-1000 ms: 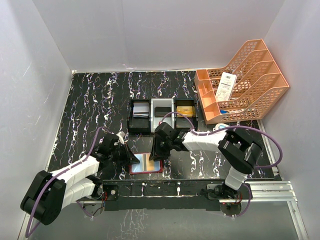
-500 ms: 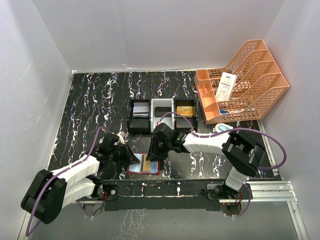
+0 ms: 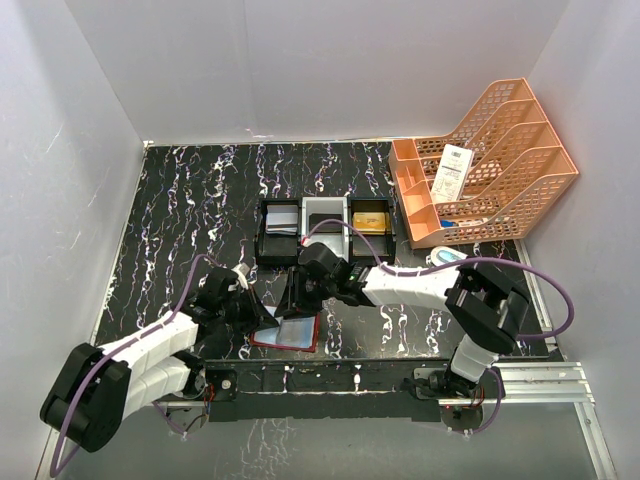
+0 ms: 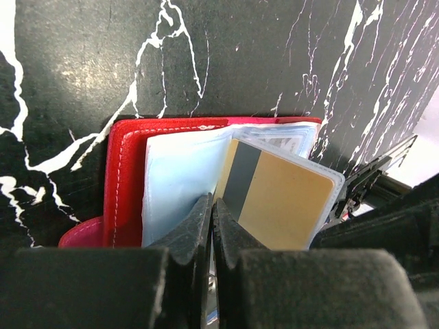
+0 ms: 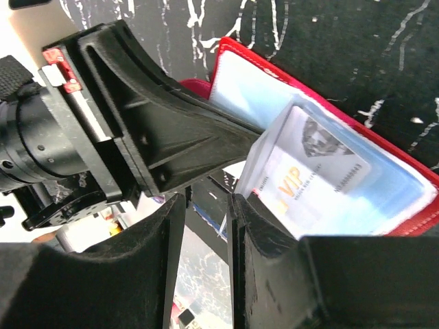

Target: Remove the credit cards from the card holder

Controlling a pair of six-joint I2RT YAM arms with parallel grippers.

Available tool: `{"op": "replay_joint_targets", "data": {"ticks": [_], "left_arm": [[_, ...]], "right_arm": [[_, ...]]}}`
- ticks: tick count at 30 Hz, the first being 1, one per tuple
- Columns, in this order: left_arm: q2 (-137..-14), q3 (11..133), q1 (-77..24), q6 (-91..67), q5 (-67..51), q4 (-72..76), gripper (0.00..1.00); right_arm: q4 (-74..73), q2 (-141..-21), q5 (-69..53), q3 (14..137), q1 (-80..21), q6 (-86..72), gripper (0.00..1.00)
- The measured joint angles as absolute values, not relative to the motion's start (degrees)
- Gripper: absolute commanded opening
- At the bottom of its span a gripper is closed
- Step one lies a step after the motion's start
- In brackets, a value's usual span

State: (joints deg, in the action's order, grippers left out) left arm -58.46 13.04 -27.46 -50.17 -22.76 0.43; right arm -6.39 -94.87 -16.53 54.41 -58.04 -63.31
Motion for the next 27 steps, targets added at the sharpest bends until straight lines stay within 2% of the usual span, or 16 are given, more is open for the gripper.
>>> {"op": "replay_joint_targets", "data": {"ticks": [4, 7, 16, 25, 27], "left_arm": [[-57.2, 14.1, -27.5, -50.2, -21.1, -2.8, 0.05], [-55.2, 16.1, -27.5, -50.4, -17.6, -8.2, 0.13], [-50.0, 23.3, -27.5, -51.5, -8.3, -20.9, 0.15], [-51.4, 23.7, -27.5, -51.5, -6.1, -24.5, 0.37], [-52.3, 23.6, -27.5, -51.4, -5.9, -24.4, 0.39]], "right_arm": [[-5.8, -95.7, -17.1, 55.8, -58.2, -63.3, 0.30], [-5.4, -97.3, -17.8, 57.4, -58.2, -63.2, 0.30], [-5.4, -102.3, -18.8, 62.4, -58.4, -62.5, 0.33], [-12.4, -97.9, -11.1, 58.7, -58.7, -62.9, 0.40], [-13.8, -95.6, -9.9, 56.2, -58.7, -63.5, 0.41]]}}
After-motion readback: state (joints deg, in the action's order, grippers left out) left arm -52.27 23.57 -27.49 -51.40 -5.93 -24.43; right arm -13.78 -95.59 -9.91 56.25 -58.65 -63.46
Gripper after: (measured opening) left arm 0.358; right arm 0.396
